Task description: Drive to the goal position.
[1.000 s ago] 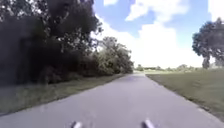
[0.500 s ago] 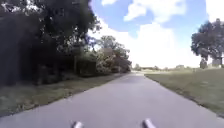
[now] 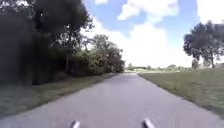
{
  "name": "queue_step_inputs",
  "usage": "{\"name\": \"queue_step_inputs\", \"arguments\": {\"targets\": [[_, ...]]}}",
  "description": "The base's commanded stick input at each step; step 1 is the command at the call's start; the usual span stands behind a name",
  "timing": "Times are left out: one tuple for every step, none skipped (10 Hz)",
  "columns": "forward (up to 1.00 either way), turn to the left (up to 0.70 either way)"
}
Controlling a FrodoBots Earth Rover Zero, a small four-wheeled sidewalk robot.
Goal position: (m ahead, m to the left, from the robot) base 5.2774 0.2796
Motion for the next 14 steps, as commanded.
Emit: {"name": "queue_step_inputs", "arguments": {"targets": [[0.7, 0.0], [0.7, 0.0], [0.7, 0.0], [0.7, 0.0], [0.7, 0.0], [0.7, 0.0], [0.7, 0.0], [0.7, 0.0], [0.7, 0.0], [0.7, 0.0], [0.7, 0.0], [0.7, 0.0], [0.7, 0.0], [0.7, 0.0]]}}
